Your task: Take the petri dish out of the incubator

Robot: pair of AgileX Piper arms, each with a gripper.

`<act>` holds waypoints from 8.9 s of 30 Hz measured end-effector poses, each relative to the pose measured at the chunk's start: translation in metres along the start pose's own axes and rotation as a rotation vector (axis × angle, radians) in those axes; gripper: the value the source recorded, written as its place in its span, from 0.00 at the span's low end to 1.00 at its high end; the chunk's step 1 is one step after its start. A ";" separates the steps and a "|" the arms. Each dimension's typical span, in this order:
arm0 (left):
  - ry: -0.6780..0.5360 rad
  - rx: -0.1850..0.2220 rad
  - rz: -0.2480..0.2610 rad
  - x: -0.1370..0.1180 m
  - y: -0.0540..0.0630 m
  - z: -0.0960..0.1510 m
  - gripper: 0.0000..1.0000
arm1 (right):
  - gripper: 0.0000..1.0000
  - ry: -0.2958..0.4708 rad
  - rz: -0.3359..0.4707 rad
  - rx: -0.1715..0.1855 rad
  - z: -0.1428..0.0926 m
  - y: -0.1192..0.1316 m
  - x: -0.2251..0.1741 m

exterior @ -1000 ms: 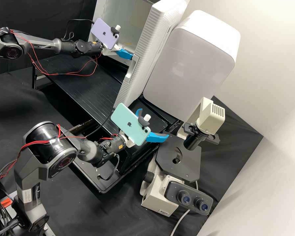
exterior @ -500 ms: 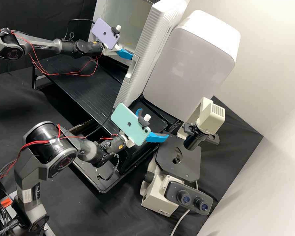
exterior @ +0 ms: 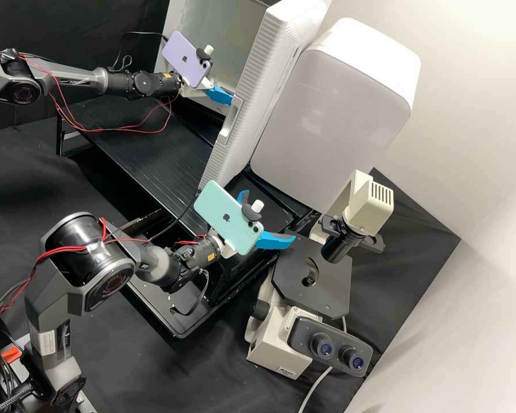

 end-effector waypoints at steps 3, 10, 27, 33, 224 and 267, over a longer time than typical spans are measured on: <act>-0.004 0.001 0.001 0.000 0.000 0.000 0.00 | 1.00 0.000 0.000 0.000 0.000 0.000 0.000; -0.012 0.001 -0.003 0.000 0.000 0.001 0.00 | 1.00 0.000 0.000 0.000 0.000 0.000 0.000; -0.007 -0.059 -0.017 0.000 -0.002 0.001 0.00 | 1.00 0.000 0.000 0.000 0.000 0.000 0.000; 0.001 -0.057 -0.016 0.000 -0.003 0.000 0.00 | 1.00 0.000 0.000 0.000 0.000 0.000 0.000; 0.003 -0.058 -0.025 -0.031 -0.004 -0.007 0.00 | 1.00 0.000 0.000 0.000 0.000 0.000 0.000; -0.009 -0.074 -0.009 -0.031 -0.005 -0.007 0.00 | 1.00 0.000 0.000 0.000 0.000 0.000 0.000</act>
